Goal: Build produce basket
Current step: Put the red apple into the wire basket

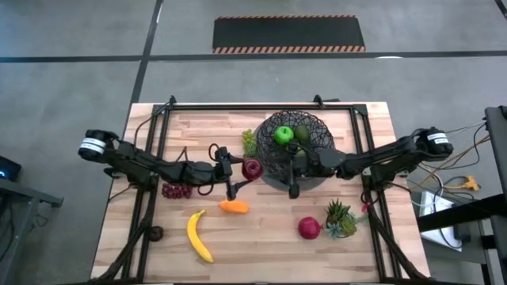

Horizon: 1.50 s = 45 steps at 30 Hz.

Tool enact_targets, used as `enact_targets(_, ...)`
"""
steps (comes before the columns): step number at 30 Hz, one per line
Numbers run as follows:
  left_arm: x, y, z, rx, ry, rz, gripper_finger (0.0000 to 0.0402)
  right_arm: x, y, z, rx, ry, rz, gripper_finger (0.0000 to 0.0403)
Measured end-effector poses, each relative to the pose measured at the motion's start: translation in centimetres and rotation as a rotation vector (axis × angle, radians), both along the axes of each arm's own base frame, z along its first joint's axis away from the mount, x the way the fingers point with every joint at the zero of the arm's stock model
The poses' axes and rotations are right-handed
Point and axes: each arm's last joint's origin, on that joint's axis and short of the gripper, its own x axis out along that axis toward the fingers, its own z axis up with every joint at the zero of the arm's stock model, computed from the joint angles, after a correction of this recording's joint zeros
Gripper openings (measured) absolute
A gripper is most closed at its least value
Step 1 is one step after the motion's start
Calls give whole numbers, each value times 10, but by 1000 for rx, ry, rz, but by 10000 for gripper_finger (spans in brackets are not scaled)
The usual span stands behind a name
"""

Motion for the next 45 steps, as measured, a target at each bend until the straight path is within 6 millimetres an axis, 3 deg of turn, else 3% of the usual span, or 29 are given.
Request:
enact_targets(14, 3, -2, 6, 30, -13, -14, 334, 37, -2, 16, 2, 151, -17, 215)
enact_targets(26, 3, -2, 6, 75, -1, -22, 334, 48, -4, 34, 4, 291, -27, 215)
enact_targets(34, 3, -2, 6, 150, 20, -36, 334, 52, -3, 26, 22, 318, -29, 207)
enact_targets(45, 4, -2, 9, 187, 20, -42, 334, 69, -2, 13, -72, 359, -33, 142)
